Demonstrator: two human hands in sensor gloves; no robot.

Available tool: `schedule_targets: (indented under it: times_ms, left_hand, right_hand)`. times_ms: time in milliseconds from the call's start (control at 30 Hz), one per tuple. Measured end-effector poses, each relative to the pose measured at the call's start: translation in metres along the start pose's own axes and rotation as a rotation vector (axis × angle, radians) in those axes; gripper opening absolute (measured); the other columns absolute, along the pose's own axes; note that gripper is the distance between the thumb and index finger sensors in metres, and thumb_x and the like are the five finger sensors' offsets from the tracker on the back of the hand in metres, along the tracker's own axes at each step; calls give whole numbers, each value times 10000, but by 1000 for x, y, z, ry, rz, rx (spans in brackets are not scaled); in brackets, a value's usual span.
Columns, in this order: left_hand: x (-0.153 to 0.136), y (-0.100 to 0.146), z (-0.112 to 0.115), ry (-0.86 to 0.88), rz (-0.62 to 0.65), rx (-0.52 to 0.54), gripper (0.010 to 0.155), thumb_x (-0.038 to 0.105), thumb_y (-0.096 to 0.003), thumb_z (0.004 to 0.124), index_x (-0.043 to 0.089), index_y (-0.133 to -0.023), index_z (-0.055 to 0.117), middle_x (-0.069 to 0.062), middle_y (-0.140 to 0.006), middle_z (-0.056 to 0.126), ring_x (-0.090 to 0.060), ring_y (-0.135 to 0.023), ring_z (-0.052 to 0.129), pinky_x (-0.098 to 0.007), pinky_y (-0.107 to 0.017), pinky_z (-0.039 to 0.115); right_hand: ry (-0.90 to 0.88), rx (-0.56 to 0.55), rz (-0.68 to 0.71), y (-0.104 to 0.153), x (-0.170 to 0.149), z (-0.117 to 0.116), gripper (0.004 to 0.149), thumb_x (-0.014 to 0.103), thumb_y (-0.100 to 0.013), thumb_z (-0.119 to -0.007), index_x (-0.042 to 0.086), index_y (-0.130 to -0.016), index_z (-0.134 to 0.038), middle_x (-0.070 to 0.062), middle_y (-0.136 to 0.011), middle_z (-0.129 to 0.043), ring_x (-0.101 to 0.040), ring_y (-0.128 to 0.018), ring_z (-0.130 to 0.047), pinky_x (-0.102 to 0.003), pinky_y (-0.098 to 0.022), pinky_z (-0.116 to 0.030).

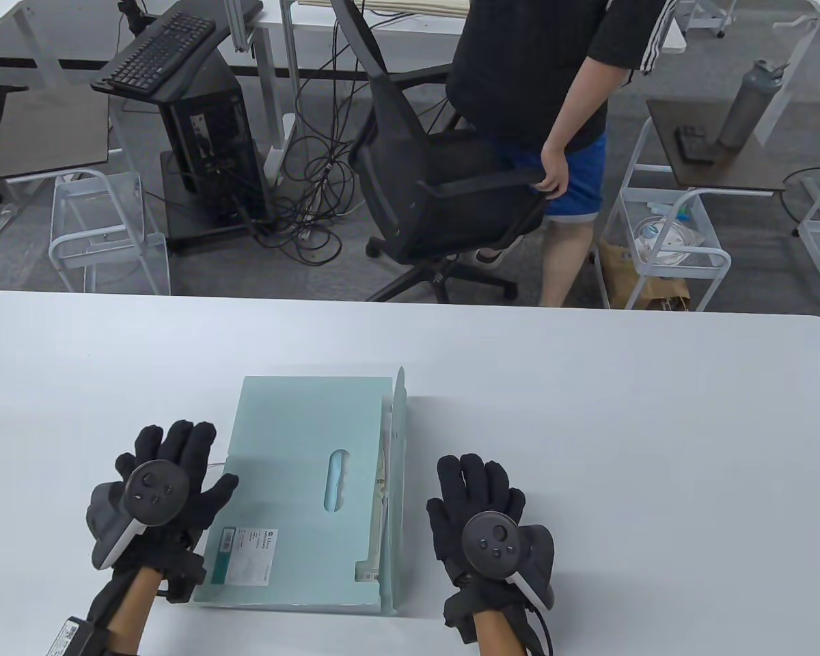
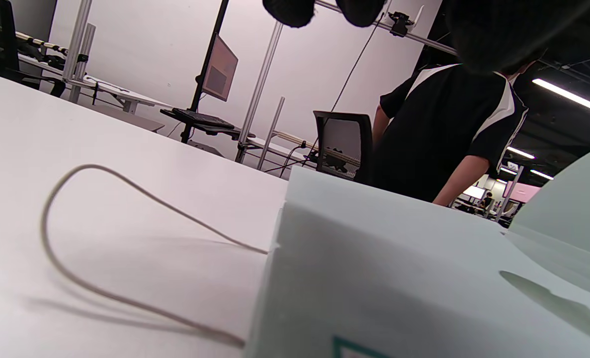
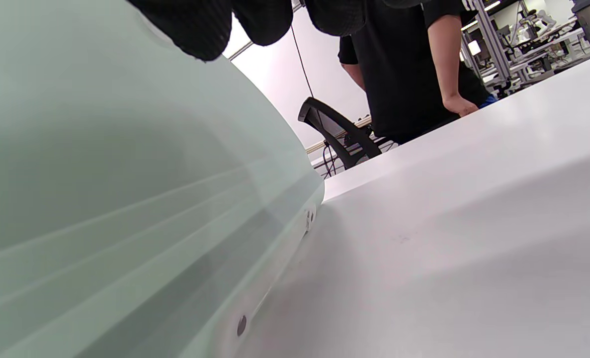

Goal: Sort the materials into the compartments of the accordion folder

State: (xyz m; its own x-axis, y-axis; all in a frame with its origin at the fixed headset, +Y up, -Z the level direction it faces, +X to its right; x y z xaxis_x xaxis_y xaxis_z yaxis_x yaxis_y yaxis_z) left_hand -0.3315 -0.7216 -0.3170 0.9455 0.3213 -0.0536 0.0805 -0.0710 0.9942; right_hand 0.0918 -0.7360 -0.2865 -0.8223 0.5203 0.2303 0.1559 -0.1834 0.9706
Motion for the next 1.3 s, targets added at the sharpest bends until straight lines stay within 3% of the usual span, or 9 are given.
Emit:
schedule_targets:
  times_ms: [267,533,733,933,1300]
  left_hand:
    - [-20,1,1,0,-38,-8,783,629,-425,712,407,-1092,367,29,-1201,334,-374,-1064,149,-677,-709,212]
    - [-49,3,-5,64,-125,-12,766,608,-435,713,384,-1093,389,25,-1196,357,-374,-1061,186,-677,-708,229]
    - [-70,4,-7,127,-189,-19,751,595,-445,712,386,-1093,396,22,-1195,363,-376,-1062,190,-678,-707,235]
    - [-88,3,4,132,-303,-96,722,573,-457,715,387,-1092,425,7,-1194,371,-392,-1055,198,-680,-702,242]
    - [-105,-5,21,145,-374,-199,713,556,-468,717,374,-1093,428,1,-1194,358,-399,-1051,170,-675,-703,235]
  right_hand:
    - [-48,48,36,-1,8,-6,548,313,-683,-628,114,-1154,-431,-276,-1192,-297,-640,-994,-199,-815,-645,-185]
    - [-199,154,174,-2,41,-21,538,297,-686,-620,138,-1159,-420,-262,-1200,-295,-636,-1000,-173,-813,-647,-162]
    - [-161,220,207,-2,56,-35,544,309,-689,-617,149,-1162,-402,-252,-1206,-288,-632,-1006,-175,-815,-648,-164]
    - [-115,351,199,-1,64,-58,585,339,-697,-600,139,-1168,-318,-251,-1213,-260,-623,-1015,-140,-818,-645,-164]
    - [-48,515,168,-2,70,-87,620,425,-697,-544,169,-1168,-233,-191,-1214,-102,-608,-1014,-52,-814,-645,-131]
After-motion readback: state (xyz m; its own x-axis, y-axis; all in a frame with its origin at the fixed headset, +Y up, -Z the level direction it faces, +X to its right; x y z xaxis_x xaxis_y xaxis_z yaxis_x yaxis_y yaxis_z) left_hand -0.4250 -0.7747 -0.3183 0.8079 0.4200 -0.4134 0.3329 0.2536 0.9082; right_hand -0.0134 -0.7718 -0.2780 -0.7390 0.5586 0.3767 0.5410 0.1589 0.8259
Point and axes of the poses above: the tracker on the back of each hand, its own x axis roughly to the thumb side, its own y axis roughly from the fingertips to the wrist, z = x × y, the point moved 1 cm from there along -y, roughly from the wrist to the fingertips
